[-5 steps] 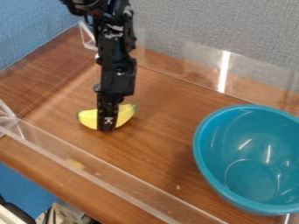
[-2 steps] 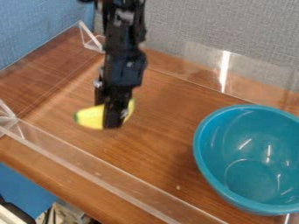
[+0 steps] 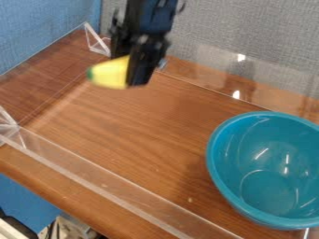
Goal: Put the yellow object in the blue bowl
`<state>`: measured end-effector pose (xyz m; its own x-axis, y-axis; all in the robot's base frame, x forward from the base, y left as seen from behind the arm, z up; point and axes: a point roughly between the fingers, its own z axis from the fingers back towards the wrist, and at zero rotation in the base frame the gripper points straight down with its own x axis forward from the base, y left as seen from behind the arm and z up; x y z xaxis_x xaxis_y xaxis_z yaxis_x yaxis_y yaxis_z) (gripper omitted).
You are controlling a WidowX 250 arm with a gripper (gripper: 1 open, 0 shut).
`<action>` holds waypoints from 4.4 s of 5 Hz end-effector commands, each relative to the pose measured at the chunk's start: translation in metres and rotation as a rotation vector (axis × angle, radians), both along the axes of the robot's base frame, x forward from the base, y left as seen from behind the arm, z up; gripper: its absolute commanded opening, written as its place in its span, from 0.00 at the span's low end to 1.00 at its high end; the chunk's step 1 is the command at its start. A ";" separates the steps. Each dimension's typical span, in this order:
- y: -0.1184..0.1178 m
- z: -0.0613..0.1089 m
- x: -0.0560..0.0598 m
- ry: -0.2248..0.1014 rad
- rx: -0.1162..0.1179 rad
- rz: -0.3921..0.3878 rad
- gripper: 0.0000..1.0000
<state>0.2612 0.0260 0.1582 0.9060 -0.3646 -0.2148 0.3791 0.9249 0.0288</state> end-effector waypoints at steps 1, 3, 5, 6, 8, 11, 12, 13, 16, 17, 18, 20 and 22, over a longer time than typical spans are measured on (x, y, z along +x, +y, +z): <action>0.005 0.028 0.020 -0.086 0.010 0.047 0.00; 0.020 0.027 0.023 -0.074 0.027 0.141 0.00; 0.026 0.025 0.035 -0.054 0.039 0.206 0.00; 0.034 0.017 0.036 -0.046 0.045 0.185 0.00; 0.032 0.012 0.031 -0.031 0.050 0.182 0.00; 0.008 0.018 0.023 -0.002 0.060 0.241 0.00; 0.004 0.020 0.024 0.005 0.065 0.264 0.00; 0.023 0.014 0.017 0.016 0.071 0.275 0.00; 0.022 -0.001 0.015 0.013 0.067 0.267 0.00; -0.024 0.020 -0.001 -0.012 0.054 0.250 0.00; -0.073 0.024 -0.016 -0.015 0.039 0.205 0.00; -0.150 -0.027 -0.018 -0.012 -0.018 0.093 0.00; -0.172 -0.051 -0.019 -0.039 -0.046 0.022 1.00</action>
<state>0.2367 -0.1454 0.0856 0.9064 -0.3481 -0.2395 0.3615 0.9323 0.0130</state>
